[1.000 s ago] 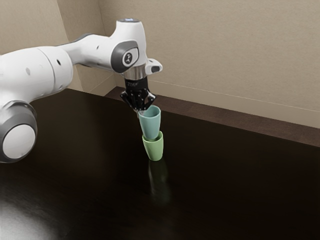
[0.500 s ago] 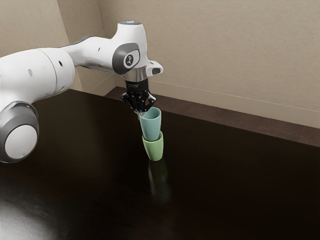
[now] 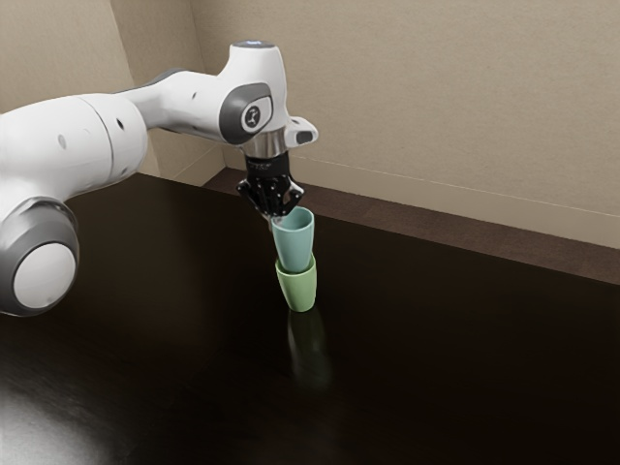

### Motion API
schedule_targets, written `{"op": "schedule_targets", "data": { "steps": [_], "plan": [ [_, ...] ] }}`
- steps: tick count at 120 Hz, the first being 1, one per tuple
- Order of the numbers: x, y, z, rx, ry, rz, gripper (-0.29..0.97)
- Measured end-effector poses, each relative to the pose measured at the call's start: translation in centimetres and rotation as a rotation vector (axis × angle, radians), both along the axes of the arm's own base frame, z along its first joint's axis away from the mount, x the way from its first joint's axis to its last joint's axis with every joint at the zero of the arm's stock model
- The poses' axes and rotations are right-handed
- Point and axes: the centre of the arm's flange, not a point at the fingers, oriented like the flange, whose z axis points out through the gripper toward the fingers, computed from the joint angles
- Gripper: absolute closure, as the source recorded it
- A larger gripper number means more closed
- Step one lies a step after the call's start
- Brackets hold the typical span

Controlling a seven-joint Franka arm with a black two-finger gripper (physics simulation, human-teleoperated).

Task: Place the left cup onto the right cup

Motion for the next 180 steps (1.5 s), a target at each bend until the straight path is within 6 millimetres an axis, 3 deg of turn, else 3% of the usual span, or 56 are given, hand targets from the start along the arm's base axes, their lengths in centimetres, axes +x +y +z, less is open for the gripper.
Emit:
{"op": "schedule_targets", "data": {
  "steps": [61,69,96,112,145,180],
  "plan": [
    [0.1,0.0,-0.3,0.0,0.003,0.0,0.77],
    [0.1,0.0,-0.4,-0.001,0.002,0.0,0.71],
    [0.1,-0.4,-0.7,-0.006,0.003,-0.006,0.3],
    [0.1,-0.5,-0.7,-0.008,0.001,-0.006,0.16],
    [-0.1,-0.4,0.3,-0.011,-0.012,-0.005,0.04],
    [-1.2,-0.6,3.9,-0.018,-0.046,-0.011,0.01]
  ]
}}
